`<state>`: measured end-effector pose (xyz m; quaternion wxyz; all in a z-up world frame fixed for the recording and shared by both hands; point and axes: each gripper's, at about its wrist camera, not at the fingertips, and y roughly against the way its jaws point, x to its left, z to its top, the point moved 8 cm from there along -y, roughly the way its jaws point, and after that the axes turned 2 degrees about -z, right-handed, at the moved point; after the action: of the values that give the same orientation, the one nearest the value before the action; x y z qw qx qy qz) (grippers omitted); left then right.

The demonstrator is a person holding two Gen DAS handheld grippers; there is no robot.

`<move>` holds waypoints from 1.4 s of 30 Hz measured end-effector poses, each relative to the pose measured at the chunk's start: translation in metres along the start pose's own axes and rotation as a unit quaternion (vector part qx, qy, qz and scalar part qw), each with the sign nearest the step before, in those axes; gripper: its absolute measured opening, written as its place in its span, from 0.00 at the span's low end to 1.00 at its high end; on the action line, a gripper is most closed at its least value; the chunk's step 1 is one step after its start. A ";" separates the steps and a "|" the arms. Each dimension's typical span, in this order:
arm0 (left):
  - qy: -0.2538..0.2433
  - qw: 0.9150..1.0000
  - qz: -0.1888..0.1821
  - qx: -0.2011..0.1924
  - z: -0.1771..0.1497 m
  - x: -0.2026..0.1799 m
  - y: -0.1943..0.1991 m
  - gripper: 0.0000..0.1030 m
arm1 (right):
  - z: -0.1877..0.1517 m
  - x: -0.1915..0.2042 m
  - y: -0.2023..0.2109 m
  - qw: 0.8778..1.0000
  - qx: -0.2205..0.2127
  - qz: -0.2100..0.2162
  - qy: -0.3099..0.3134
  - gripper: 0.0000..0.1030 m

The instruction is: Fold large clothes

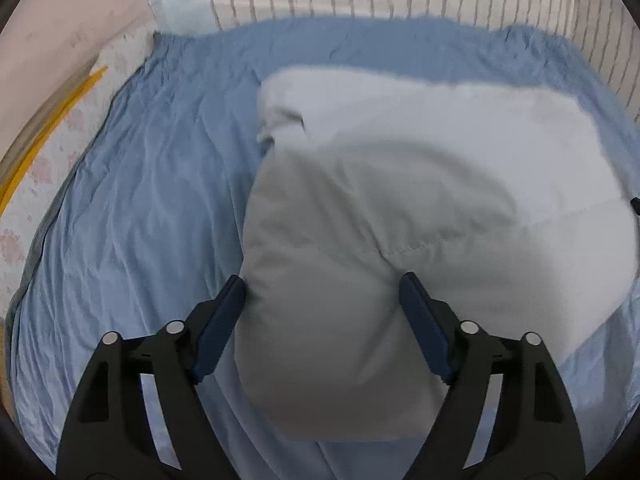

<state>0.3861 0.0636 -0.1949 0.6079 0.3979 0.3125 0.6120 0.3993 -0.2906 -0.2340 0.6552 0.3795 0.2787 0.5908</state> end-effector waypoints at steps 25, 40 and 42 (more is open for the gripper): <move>-0.004 0.999 0.002 0.040 -0.033 -0.044 -0.072 0.97 | -0.045 0.034 -0.062 0.998 0.049 0.027 0.029 0.02; -0.028 0.998 0.039 0.042 -0.021 -0.087 -0.084 0.97 | -0.037 0.030 -0.075 0.998 0.049 0.037 0.021 0.02; -0.026 0.998 0.038 0.046 -0.021 -0.090 -0.084 0.97 | -0.036 0.029 -0.076 0.998 0.050 0.037 0.020 0.02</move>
<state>0.4042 -0.0182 -0.2879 0.5730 0.4526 0.3091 0.6093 0.4170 -0.2566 -0.3142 0.6073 0.4094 0.3066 0.6079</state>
